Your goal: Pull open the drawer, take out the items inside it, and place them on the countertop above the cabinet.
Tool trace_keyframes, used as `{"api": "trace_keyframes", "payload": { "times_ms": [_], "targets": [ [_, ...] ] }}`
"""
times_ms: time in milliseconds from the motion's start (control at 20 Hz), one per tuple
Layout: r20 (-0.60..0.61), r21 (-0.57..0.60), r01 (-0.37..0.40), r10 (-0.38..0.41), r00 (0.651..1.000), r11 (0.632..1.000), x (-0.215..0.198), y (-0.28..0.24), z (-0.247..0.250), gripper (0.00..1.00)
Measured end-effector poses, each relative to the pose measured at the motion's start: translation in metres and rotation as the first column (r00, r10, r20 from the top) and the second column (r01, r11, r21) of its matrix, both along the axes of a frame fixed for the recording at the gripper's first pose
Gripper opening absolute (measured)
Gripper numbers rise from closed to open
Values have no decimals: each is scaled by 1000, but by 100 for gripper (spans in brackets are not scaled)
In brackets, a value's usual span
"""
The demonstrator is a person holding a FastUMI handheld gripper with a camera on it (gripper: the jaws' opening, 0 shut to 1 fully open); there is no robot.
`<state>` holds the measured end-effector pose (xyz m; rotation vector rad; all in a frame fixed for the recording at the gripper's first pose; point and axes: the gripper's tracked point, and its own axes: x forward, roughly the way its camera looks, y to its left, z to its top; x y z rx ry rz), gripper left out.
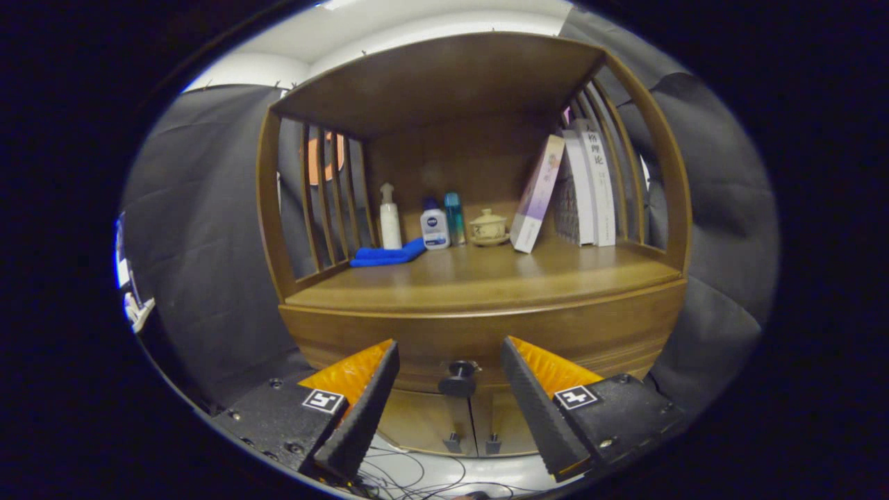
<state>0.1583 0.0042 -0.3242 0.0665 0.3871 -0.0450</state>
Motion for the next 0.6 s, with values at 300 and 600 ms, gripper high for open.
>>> {"api": "trace_keyframes", "payload": {
  "times_ms": [300,600],
  "targets": [
    [-49,-77,44,-48,998,996,31,-11,-52,79],
    [-51,-57,103,-106,993,993,42,-15,-70,53]
  ]
}}
